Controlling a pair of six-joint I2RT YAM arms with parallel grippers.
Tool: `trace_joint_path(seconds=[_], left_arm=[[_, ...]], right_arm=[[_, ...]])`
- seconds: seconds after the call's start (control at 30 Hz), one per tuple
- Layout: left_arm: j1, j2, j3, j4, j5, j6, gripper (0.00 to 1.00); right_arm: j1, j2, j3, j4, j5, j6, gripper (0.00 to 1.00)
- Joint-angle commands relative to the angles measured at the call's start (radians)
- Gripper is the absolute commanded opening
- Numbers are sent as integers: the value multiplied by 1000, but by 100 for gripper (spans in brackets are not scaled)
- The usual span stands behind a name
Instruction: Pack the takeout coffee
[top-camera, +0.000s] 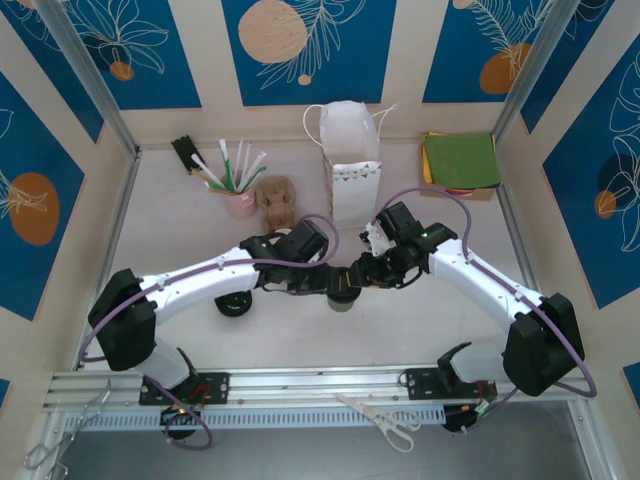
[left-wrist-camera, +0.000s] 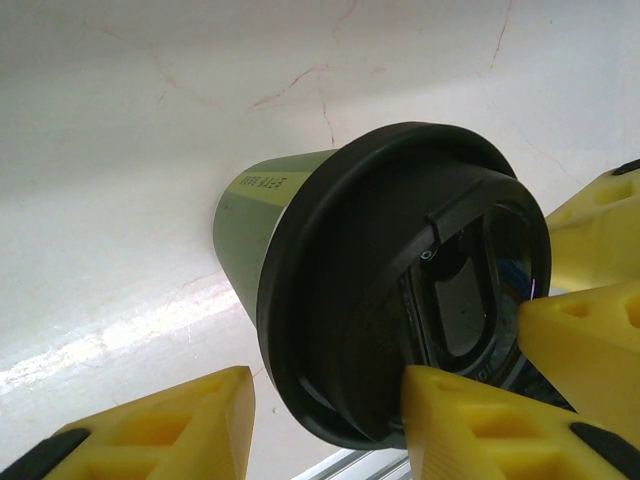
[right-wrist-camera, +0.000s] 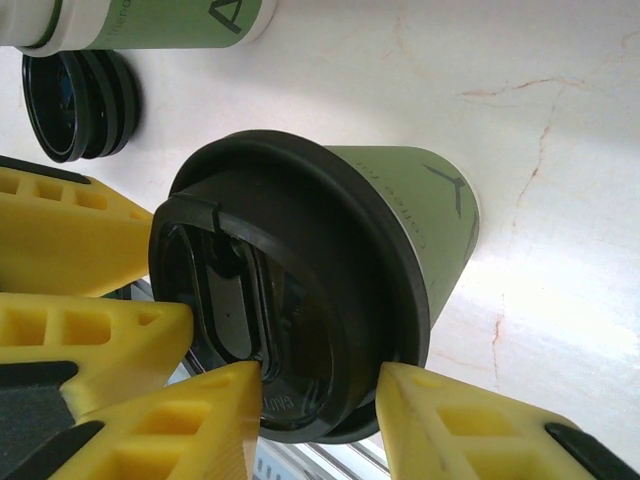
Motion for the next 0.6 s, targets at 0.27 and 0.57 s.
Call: trace_joint_path(seconds=[0.27,0.57], left_arm=[[-9,52,-87,-67,-27,15,41],[-9,33,0,-106,-38,31,42]], right_arm=[[28,74,-40,-67,51,5,35],[19,40,14,-59,8,-2,36]])
